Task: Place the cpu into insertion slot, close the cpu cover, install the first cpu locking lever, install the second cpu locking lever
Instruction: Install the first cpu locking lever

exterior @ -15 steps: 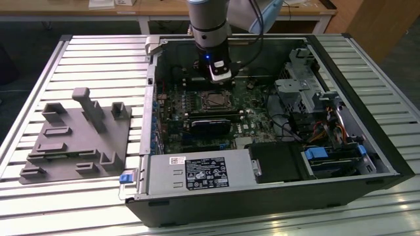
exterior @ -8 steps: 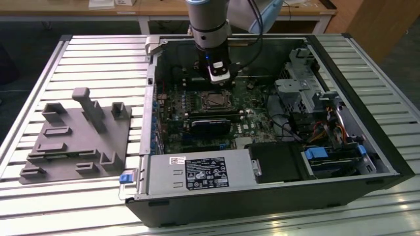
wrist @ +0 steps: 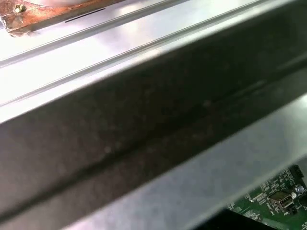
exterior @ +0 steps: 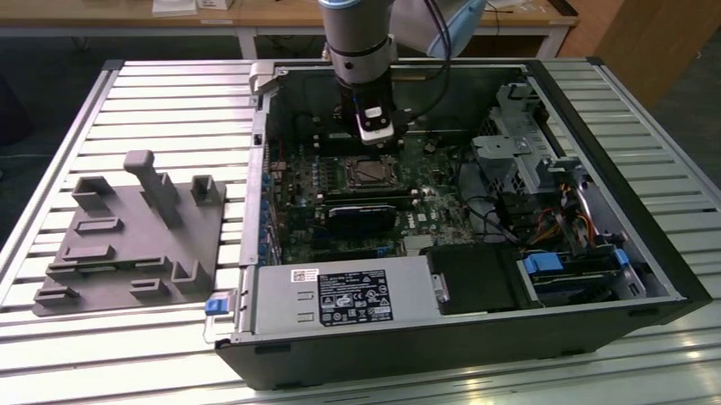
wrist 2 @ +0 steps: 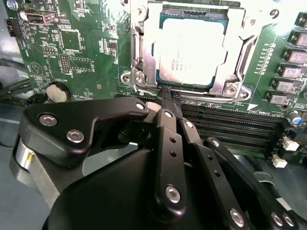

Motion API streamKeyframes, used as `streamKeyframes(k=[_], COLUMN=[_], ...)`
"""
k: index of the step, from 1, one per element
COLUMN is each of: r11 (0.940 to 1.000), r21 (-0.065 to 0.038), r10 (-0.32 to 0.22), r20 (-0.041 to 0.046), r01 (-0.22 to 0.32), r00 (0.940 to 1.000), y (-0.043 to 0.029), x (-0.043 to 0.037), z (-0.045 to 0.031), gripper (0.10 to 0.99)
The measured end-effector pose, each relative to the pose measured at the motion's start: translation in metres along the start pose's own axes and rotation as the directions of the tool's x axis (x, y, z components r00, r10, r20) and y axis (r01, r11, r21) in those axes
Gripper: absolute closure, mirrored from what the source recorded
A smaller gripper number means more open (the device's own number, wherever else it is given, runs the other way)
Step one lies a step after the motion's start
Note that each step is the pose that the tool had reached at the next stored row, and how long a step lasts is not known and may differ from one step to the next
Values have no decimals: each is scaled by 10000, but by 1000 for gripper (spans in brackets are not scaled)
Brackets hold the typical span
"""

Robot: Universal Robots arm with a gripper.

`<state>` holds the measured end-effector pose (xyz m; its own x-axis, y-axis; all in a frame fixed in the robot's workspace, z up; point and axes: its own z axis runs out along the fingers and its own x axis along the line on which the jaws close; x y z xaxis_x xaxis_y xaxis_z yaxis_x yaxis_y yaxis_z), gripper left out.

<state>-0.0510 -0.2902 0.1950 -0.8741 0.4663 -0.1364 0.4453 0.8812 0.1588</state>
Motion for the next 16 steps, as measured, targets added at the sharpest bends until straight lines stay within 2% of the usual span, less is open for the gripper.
streamKeyframes(k=[3,16], r11=[10000,10000], r21=[-76,-79], r10=[16,14], r20=[-39,-35], r01=[-16,-14], r00=[10000,10000], y=[0,7], x=[0,-5], z=[0,-36], gripper=[980,980])
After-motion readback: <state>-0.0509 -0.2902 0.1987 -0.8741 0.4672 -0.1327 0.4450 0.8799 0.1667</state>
